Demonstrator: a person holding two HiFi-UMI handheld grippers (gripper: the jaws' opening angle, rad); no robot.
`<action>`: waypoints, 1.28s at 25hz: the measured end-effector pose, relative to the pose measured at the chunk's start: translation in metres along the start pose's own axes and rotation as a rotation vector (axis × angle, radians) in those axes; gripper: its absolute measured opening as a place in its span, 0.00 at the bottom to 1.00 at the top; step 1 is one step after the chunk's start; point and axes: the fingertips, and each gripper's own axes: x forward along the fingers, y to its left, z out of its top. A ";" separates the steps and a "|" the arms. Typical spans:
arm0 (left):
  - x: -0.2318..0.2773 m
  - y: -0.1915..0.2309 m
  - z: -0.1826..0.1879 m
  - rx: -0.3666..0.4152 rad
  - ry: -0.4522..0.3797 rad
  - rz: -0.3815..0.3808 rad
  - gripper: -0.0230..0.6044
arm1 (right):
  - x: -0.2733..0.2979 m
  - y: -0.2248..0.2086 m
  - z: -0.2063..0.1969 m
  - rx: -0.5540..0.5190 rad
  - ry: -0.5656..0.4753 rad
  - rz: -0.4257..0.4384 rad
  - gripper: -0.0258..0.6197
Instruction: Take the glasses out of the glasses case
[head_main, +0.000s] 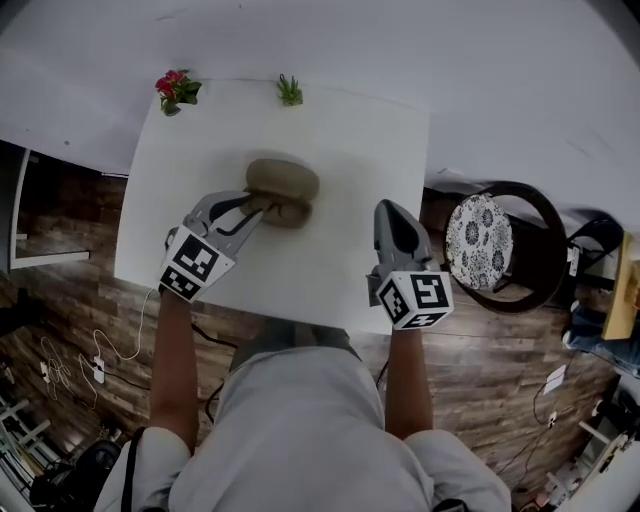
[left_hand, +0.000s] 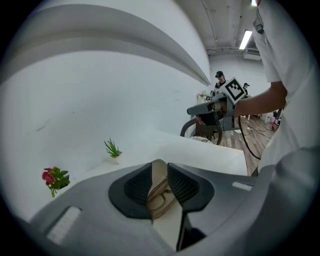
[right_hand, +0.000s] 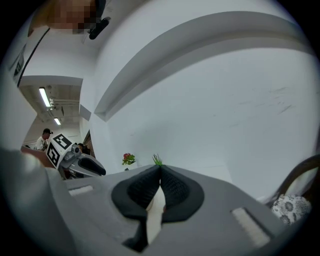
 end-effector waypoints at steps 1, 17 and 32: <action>0.008 0.000 -0.003 0.015 0.017 -0.022 0.20 | 0.000 -0.002 -0.001 0.002 0.001 -0.007 0.04; 0.107 -0.011 -0.077 0.339 0.397 -0.321 0.21 | -0.003 -0.037 -0.014 0.026 0.029 -0.120 0.04; 0.129 -0.017 -0.100 0.402 0.443 -0.395 0.13 | -0.001 -0.048 -0.023 0.042 0.047 -0.173 0.04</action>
